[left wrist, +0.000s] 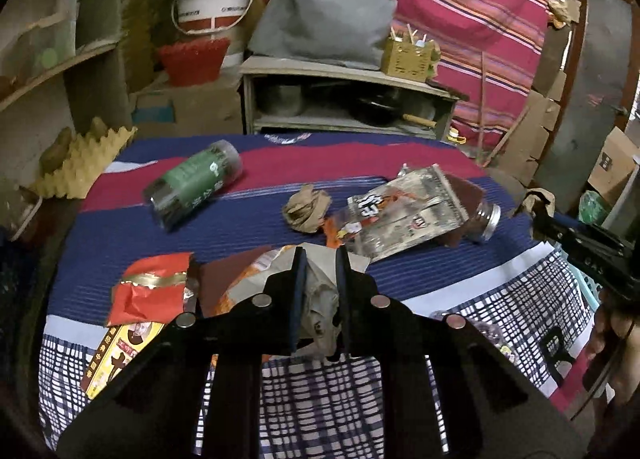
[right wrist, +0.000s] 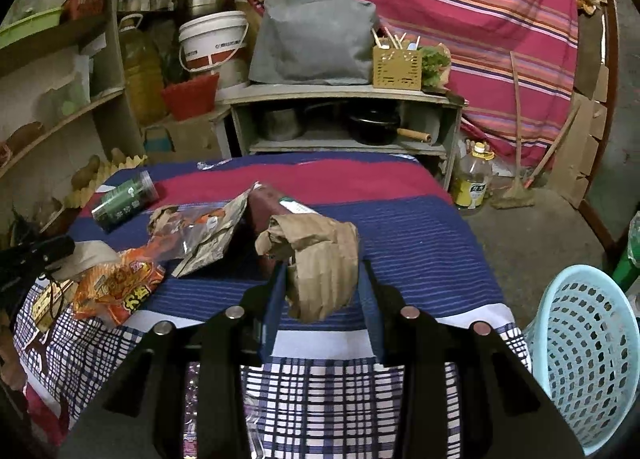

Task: Collect trash
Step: 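Lift the white tissue with the left tool while the right tool carries the brown paper toward the basket, then release the white tissue into the basket with the left tool while the right tool releases the brown paper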

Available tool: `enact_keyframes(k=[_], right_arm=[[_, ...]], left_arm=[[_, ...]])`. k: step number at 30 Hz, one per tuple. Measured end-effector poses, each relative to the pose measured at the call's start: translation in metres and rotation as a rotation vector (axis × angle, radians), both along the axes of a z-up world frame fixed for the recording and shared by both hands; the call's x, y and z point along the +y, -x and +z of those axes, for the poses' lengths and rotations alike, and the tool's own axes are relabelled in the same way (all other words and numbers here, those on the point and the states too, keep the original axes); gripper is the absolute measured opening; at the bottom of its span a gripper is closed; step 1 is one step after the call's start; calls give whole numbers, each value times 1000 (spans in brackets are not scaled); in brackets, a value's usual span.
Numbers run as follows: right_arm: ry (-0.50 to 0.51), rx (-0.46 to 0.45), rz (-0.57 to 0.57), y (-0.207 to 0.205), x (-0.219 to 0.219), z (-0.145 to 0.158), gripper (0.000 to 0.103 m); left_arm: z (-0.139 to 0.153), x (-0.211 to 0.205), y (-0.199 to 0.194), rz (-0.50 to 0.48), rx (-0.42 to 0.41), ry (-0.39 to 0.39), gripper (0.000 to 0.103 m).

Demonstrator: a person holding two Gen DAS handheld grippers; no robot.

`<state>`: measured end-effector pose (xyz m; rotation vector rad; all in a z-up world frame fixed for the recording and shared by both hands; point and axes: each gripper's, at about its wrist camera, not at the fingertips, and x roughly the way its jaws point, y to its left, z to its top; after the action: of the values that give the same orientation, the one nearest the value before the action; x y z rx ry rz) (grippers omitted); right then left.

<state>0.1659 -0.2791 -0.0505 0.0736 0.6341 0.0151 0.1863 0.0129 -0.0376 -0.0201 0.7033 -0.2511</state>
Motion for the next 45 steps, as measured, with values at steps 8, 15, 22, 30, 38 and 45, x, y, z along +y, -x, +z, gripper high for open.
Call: enact_keyframes(k=[8,15,22,30,38,45], right_arm=[[-17,-29,-27,10,-18,10,37],[-19,-58,-89,50,-58,25,37],[-10,-120,-199,106,-110,44,37],[25,-130,-366,162,-173,33,37],[11,-121,-469,175,-213,12,37],[-2,-117,-526,178,-240,-2,37]], left_arm=[[25,-24,11,-3,-94,-55,14],[42,-81,32,-90,-180,-97,14],[49,-146,52,-213,-232,-38,14],[46,-235,75,-387,-269,19,14],[24,-304,79,-514,-265,13,14],[14,-347,71,-588,-225,66,14]])
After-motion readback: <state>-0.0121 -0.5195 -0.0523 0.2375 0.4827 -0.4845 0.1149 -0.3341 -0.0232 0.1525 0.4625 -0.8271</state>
